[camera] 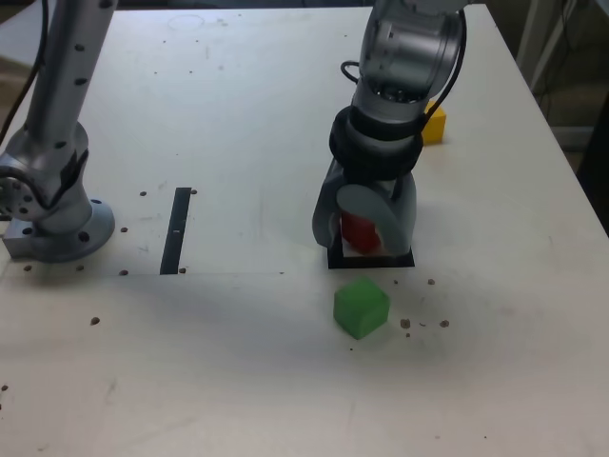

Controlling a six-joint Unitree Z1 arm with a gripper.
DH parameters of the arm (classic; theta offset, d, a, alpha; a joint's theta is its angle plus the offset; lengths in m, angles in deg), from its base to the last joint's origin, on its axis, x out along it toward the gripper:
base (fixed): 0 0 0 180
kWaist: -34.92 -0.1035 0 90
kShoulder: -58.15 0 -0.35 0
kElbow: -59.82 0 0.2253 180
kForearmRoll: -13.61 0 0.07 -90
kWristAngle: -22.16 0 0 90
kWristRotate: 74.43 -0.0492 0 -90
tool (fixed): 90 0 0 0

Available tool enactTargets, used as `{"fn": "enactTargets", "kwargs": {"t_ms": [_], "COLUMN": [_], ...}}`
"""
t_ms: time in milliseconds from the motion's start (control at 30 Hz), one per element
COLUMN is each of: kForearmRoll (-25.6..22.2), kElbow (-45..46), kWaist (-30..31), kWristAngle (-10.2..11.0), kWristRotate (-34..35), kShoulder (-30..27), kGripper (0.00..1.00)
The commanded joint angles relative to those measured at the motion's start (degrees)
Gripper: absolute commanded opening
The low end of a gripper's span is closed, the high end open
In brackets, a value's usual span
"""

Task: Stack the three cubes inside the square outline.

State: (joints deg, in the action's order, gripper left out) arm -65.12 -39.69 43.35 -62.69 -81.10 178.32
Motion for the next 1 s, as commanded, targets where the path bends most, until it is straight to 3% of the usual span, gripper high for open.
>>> {"fn": "enactTargets", "kwargs": {"t_ms": [0,200,500,633,800,967], "kForearmRoll": [0.41,0.70,-0.42,-3.33,-9.19,-11.39], "kElbow": [0.26,0.48,0.77,-0.01,-2.91,-6.49], "kWaist": [0.09,0.09,0.09,0.09,-0.85,-3.69], "kWristAngle": [0.02,0.03,0.33,1.76,4.98,5.66], "kWristRotate": [-0.10,0.03,0.14,0.11,-1.35,-4.81], "kShoulder": [0.13,-0.14,-3.05,-5.61,-8.08,-8.72], "kGripper": [0.87,0.98,0.99,0.99,0.99,0.99]}}
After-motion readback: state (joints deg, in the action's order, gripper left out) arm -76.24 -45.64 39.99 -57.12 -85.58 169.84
